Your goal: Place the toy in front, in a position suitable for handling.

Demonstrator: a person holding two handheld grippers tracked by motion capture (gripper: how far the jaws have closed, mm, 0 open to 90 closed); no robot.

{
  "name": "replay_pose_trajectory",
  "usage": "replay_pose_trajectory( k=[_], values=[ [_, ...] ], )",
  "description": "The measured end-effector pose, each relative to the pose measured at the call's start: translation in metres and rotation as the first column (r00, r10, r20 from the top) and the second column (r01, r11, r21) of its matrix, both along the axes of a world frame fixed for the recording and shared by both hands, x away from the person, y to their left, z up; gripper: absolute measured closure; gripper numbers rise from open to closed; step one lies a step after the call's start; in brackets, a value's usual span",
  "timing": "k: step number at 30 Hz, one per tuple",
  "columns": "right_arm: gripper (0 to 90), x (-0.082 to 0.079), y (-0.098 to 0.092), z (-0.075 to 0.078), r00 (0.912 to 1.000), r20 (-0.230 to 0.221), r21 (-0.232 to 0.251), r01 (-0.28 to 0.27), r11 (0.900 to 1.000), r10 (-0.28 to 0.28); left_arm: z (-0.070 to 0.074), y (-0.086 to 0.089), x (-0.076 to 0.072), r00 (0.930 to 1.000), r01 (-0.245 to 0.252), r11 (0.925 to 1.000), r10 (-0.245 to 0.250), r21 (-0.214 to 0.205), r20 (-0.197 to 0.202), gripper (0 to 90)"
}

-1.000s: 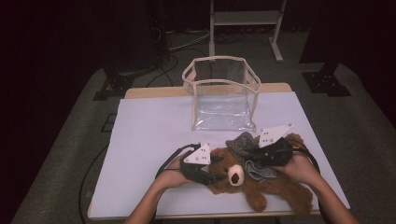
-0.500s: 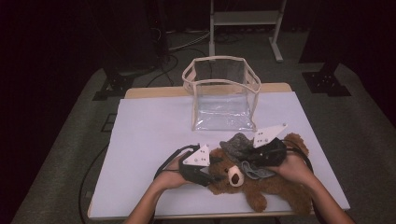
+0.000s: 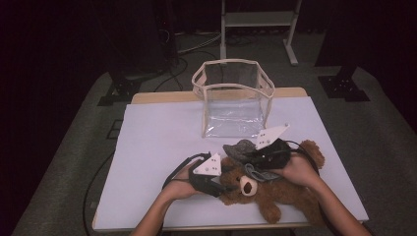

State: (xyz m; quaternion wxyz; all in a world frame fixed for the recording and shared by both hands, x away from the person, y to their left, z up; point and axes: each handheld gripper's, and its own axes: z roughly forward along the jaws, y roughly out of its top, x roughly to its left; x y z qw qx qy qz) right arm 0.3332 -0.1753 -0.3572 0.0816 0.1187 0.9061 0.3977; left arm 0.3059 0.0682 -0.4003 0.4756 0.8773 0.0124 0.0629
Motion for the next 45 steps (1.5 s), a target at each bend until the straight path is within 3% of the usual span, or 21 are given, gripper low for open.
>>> replay_pose_trajectory(
  k=[5, 10, 14, 20, 24, 31, 34, 39, 45],
  values=[
    [78.8, -0.003, -0.019, -0.004, 0.9992, -0.026, -0.006, 0.030, 0.9995, -0.031, -0.001, 0.010, 0.005, 0.9991, -0.018, 0.9997, 0.018, -0.014, -0.040, 45.2],
    [78.8, -0.005, -0.019, -0.002, 0.9992, -0.028, -0.004, 0.028, 0.9996, -0.028, -0.007, 0.009, 0.005, 0.9989, -0.015, 0.9997, 0.014, -0.020, -0.044, 46.3],
    [78.8, -0.003, -0.008, 0.005, 0.9998, -0.013, 0.002, 0.017, 0.9999, -0.017, -0.007, 0.003, 0.004, 0.9993, -0.011, 0.9999, 0.011, -0.008, -0.036, 46.4],
    [78.8, 0.004, 0.028, 0.006, 0.9989, -0.016, 0.002, -0.043, 0.9991, 0.044, -0.007, 0.001, 0.002, 0.9997, -0.008, 1.0000, 0.008, 0.000, -0.025, 46.1],
    [78.8, 0.005, 0.031, 0.005, 0.9987, -0.021, -0.001, -0.047, 0.9989, 0.047, -0.006, 0.003, 0.001, 0.9997, -0.007, 1.0000, 0.007, -0.001, -0.025, 45.9],
    [78.8, 0.001, -0.007, 0.005, 0.9995, -0.030, 0.006, 0.006, 1.0000, -0.006, -0.005, 0.004, 0.002, 0.9998, -0.003, 1.0000, 0.003, 0.005, -0.021, 43.8],
    [78.7, -0.010, -0.026, -0.001, 0.9986, -0.042, 0.020, 0.032, 0.9993, -0.031, 0.000, 0.006, 0.005, 0.9996, -0.024, 0.9996, 0.024, -0.016, -0.013, 44.4],
    [78.7, -0.022, -0.018, -0.003, 0.9998, -0.018, 0.055, -0.002, 0.9985, 0.003, 0.002, 0.003, 0.005, 0.9994, -0.031, 0.9991, 0.031, -0.030, -0.015, 44.6],
    [78.7, -0.025, -0.022, 0.000, 1.0000, 0.001, 0.034, -0.010, 0.9994, 0.010, -0.002, 0.000, 0.004, 0.9995, -0.014, 0.9997, 0.013, -0.022, -0.029, 44.6]
  ],
)
